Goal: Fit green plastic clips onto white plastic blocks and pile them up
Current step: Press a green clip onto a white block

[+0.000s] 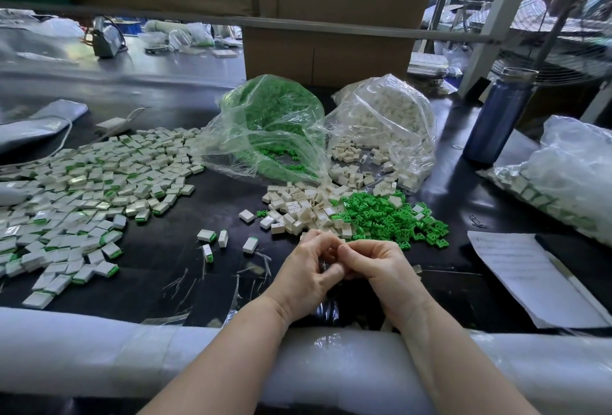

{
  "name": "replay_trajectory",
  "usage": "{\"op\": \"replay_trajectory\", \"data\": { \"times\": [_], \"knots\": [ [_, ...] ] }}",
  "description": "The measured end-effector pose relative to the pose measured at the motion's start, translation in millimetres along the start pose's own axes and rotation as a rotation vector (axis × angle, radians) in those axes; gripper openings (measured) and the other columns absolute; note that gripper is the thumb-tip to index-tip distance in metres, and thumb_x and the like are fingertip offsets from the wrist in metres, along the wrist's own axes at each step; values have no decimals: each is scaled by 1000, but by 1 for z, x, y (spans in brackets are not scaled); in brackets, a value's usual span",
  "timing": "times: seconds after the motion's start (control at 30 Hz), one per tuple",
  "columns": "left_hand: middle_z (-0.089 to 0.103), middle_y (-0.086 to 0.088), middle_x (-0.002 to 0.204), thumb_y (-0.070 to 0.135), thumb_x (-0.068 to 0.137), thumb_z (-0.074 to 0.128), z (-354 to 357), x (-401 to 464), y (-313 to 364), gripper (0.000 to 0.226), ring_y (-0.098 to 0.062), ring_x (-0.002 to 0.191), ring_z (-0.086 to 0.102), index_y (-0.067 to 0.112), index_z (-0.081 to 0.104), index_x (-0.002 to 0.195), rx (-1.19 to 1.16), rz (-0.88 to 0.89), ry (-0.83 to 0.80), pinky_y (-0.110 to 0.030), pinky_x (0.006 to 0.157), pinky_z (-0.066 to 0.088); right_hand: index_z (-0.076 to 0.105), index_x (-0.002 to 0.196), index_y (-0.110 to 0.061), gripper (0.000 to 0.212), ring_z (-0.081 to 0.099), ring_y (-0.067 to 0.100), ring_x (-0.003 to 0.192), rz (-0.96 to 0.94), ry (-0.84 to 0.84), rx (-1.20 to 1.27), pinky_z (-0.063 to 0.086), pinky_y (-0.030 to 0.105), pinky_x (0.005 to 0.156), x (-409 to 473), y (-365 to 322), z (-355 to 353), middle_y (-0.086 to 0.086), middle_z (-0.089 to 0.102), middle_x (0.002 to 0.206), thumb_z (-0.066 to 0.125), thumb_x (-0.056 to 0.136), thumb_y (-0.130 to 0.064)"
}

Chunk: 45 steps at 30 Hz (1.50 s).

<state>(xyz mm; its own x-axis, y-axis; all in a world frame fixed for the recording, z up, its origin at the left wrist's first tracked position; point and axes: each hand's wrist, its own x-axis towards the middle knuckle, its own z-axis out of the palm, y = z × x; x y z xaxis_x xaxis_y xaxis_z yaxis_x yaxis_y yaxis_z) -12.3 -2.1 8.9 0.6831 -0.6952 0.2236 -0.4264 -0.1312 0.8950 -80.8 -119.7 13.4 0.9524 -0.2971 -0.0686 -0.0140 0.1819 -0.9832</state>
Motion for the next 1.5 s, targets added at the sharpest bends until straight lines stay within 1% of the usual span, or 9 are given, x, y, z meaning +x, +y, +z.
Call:
{"op": "replay_trajectory", "data": {
  "times": [0.1, 0.23, 0.53, 0.7, 0.87, 1.03, 1.17, 1.33, 1.5],
  "knots": [
    [50, -11, 100, -3, 82, 60, 0, 0, -2, 17, -17, 84, 52, 13, 60, 87, 15, 3, -10, -21, 80, 45, 75, 75, -4, 17, 62, 18, 60, 3, 6, 8, 51, 25, 60, 0, 0, 0, 13, 68, 67, 68, 69, -18],
    [50, -10, 99, -1, 82, 61, 1, 0, -2, 18, -14, 82, 50, 17, 59, 85, 15, 6, -16, -17, 76, 42, 74, 75, -1, 10, 61, 17, 57, 17, 20, 23, 51, 24, 57, 0, 0, -1, 13, 67, 64, 65, 77, -6],
    [50, -10, 97, 0, 82, 62, 1, 0, -4, 15, -14, 80, 50, 15, 59, 85, 21, 7, -19, -18, 76, 43, 73, 75, 0, 11, 57, 17, 55, 23, 52, -4, 48, 22, 54, 0, 0, 1, 14, 65, 63, 64, 79, -4],
    [50, -10, 97, 0, 83, 61, 1, 0, -3, 12, -17, 81, 52, 12, 60, 87, 19, -1, -24, -23, 79, 44, 75, 72, -4, 11, 57, 18, 56, 31, 43, -1, 48, 23, 54, 0, 0, 1, 14, 64, 62, 66, 77, -8],
    [50, -10, 98, -2, 83, 59, 1, 0, -2, 17, -13, 80, 51, 15, 59, 86, 3, 4, -5, -16, 78, 43, 76, 75, -7, 18, 59, 20, 63, 6, 1, -1, 48, 27, 62, -1, 0, 1, 12, 67, 67, 68, 68, -22],
    [51, -12, 99, 1, 83, 62, 0, 0, -3, 11, -19, 83, 52, 9, 61, 89, 10, 7, -25, -24, 81, 44, 75, 71, -7, 15, 59, 15, 55, 13, -19, 6, 49, 22, 54, -1, -1, -1, 11, 65, 63, 68, 65, -19],
    [51, -10, 98, 2, 83, 63, 0, -1, -2, 10, -18, 83, 52, 10, 61, 89, 14, 3, -31, -23, 81, 44, 75, 68, -7, 11, 60, 14, 53, 15, -19, 21, 50, 20, 51, -2, -1, -1, 10, 66, 61, 67, 67, -15],
    [51, -11, 99, 3, 83, 62, 0, -1, -2, 9, -22, 85, 53, 9, 61, 89, 13, -9, -39, -26, 82, 45, 74, 67, -6, 16, 62, 15, 54, 13, -6, 24, 51, 21, 52, -2, -1, 0, 11, 67, 61, 63, 78, -3],
    [51, -13, 100, 1, 82, 62, 0, -1, 0, 13, -29, 88, 55, 12, 60, 88, 6, -18, -47, -30, 84, 45, 75, 68, -6, 13, 59, 19, 57, 12, 16, 6, 48, 27, 57, 0, 0, 0, 12, 66, 63, 65, 77, -5]
  ]
}}
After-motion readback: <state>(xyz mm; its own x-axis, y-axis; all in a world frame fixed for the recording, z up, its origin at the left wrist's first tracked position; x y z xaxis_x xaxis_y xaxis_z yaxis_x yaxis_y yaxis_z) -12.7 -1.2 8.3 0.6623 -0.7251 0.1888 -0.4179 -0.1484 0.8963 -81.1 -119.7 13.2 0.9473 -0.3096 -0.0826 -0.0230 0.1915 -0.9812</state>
